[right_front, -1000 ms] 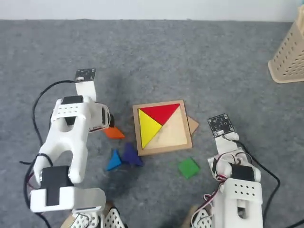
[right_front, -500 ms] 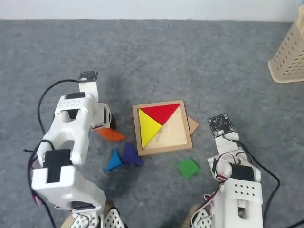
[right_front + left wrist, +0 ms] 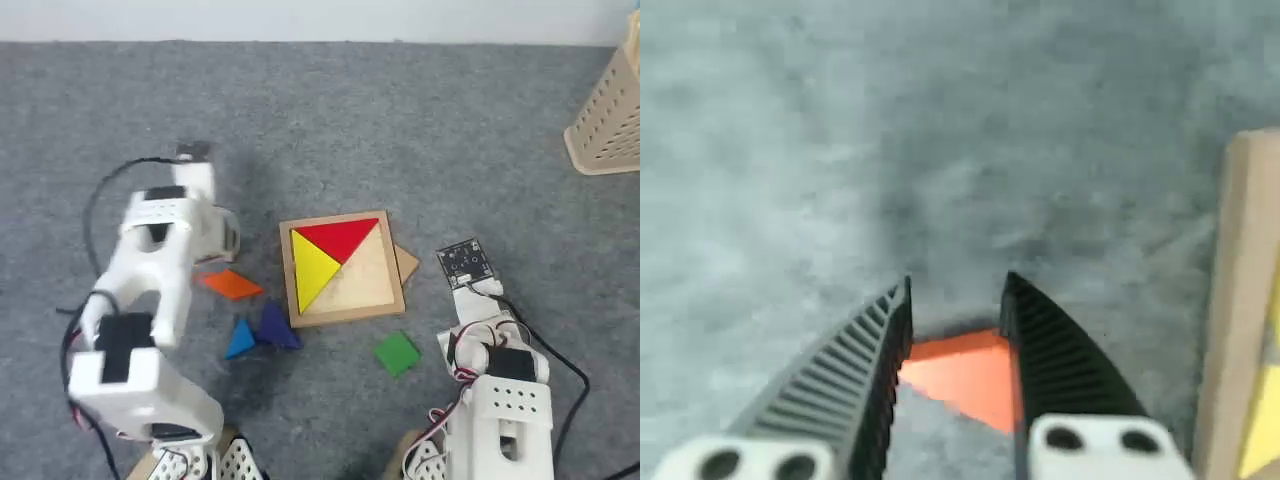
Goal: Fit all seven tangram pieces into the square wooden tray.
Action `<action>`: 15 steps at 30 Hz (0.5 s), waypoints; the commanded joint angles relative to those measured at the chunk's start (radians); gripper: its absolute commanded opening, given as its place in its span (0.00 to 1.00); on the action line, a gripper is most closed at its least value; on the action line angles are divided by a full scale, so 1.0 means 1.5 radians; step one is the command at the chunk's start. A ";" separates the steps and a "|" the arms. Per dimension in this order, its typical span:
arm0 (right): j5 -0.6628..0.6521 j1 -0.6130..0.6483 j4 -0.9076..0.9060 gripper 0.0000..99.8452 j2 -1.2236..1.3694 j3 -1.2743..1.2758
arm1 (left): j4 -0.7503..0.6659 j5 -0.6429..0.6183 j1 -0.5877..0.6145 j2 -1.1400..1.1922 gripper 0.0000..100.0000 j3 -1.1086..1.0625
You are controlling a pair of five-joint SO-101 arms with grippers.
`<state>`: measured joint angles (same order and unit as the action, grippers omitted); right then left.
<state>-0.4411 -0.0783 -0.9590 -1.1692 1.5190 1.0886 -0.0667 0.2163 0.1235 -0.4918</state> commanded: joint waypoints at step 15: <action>-0.009 0.008 -0.010 0.01 -0.019 0.005 | 0.018 0.059 -0.013 -0.276 0.22 -0.231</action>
<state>-0.4442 -0.0783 -0.9590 -1.1692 1.5328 1.1316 0.0100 0.1964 -0.2447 -0.8339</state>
